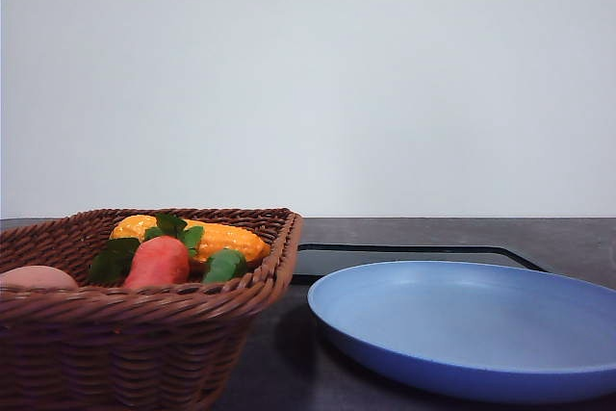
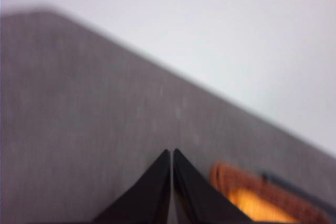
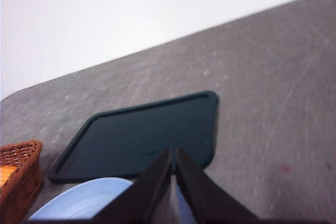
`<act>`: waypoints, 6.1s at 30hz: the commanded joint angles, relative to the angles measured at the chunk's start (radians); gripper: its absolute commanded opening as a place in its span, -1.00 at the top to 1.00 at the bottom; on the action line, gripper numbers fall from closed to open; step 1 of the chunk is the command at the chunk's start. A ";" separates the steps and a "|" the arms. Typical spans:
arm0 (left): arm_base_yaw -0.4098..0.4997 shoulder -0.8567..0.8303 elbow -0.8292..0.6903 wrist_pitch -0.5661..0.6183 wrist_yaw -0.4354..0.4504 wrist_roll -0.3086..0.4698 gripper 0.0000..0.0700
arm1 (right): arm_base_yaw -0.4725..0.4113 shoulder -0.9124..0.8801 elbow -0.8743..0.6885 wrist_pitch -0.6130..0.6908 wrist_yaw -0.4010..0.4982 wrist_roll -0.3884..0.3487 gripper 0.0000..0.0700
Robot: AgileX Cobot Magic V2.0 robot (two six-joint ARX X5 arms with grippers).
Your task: Transfer egg from basket to plate and serve
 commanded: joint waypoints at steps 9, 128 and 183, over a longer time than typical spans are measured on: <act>0.002 0.199 0.198 -0.059 0.114 -0.026 1.00 | -0.002 0.175 0.264 -0.163 0.028 0.014 1.00; -0.671 1.341 0.777 -0.712 0.100 0.224 0.17 | 0.018 0.978 0.561 -0.396 -0.344 -0.062 1.00; -1.008 1.581 1.184 -0.501 0.055 0.380 0.66 | 0.114 0.980 0.561 -0.511 -0.474 -0.060 1.00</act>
